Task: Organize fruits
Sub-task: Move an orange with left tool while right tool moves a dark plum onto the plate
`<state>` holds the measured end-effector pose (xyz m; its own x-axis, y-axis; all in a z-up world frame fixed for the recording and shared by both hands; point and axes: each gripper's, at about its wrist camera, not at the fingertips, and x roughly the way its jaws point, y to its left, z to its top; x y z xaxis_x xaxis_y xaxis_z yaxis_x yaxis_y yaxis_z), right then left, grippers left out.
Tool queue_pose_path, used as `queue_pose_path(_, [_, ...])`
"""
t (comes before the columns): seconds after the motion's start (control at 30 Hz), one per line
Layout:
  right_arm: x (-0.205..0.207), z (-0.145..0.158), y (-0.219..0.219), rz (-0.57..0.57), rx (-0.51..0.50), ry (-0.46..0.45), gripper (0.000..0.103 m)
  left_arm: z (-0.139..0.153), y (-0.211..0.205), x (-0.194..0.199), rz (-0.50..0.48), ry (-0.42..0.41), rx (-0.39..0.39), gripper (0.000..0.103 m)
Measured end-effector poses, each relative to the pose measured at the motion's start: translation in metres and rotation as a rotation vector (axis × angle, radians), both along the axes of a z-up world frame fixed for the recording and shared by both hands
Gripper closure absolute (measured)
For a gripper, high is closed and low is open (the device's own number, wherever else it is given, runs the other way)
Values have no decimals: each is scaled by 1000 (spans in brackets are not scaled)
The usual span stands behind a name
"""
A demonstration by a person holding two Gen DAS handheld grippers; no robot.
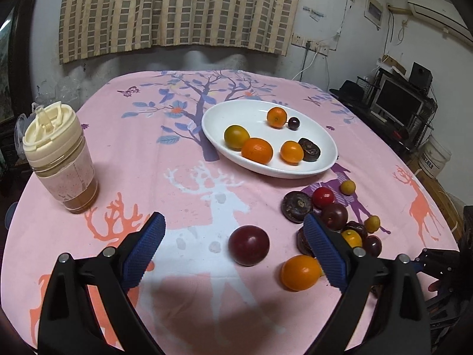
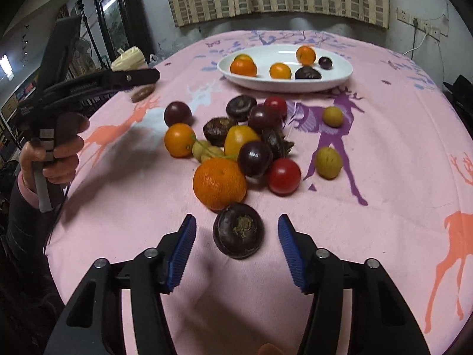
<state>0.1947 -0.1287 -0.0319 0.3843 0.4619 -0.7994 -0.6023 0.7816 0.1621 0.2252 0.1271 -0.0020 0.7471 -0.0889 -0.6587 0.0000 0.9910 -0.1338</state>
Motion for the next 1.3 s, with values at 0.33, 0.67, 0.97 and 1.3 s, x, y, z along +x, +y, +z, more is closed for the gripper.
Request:
queue_pose_path(0.33, [14, -6, -29, -74, 213, 101, 66, -13, -32, -28, -233, 15, 81, 23])
queue_pose_path(0.67, [21, -8, -35, -103, 246, 124, 66, -43, -70, -15, -331, 110, 148, 50])
queue_pose_path(0.97, [22, -8, -39, -113, 264, 125, 66, -52, -75, -4, -345, 153, 137, 62])
queue_pose_path(1.3, [31, 21, -33, -137, 250, 3, 66, -13, -58, 11, -276, 73, 38, 64])
